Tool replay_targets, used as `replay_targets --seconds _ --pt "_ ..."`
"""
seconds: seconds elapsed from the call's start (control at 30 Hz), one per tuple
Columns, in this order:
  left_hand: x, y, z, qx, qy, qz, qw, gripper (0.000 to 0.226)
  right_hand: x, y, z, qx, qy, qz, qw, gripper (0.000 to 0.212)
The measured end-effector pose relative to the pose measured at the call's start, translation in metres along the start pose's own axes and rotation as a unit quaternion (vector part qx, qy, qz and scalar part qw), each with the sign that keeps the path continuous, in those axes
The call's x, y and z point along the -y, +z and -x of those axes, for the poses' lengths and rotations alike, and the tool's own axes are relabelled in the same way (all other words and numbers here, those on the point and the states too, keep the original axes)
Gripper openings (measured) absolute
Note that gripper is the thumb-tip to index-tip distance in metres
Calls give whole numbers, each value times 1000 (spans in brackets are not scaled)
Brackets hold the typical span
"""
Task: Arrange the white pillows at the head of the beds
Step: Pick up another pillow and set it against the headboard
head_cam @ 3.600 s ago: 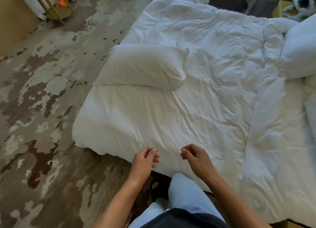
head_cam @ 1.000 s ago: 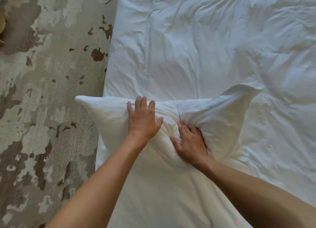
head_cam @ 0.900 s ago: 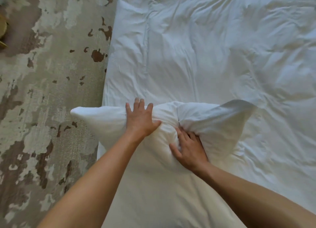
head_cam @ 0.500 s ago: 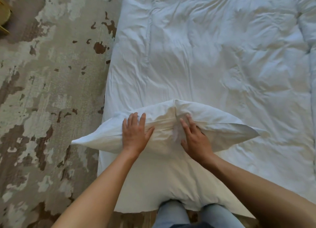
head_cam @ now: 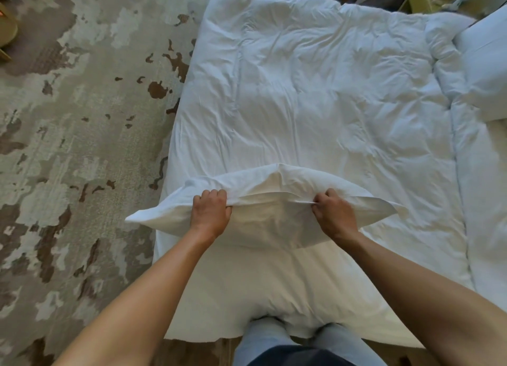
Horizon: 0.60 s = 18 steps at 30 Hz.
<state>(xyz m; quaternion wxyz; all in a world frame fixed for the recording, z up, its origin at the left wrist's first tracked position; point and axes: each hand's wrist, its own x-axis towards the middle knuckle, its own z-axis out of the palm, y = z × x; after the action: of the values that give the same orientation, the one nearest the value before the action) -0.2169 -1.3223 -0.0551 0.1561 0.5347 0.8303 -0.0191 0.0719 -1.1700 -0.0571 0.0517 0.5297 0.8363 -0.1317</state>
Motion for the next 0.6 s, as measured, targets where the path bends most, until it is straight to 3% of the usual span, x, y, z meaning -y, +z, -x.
replay_targets --seconds 0.23,0.4,0.6 --pt "5 -7 14 7 33 83 996 13 -16 -7 38 -37 23 -124 991 11" --pt "-2 -27 30 -20 51 65 996 27 -32 -21 60 -86 18 -188 978 10" --pt "-49 -55 57 -54 49 46 996 27 -72 -41 88 -132 16 -233 963 11"
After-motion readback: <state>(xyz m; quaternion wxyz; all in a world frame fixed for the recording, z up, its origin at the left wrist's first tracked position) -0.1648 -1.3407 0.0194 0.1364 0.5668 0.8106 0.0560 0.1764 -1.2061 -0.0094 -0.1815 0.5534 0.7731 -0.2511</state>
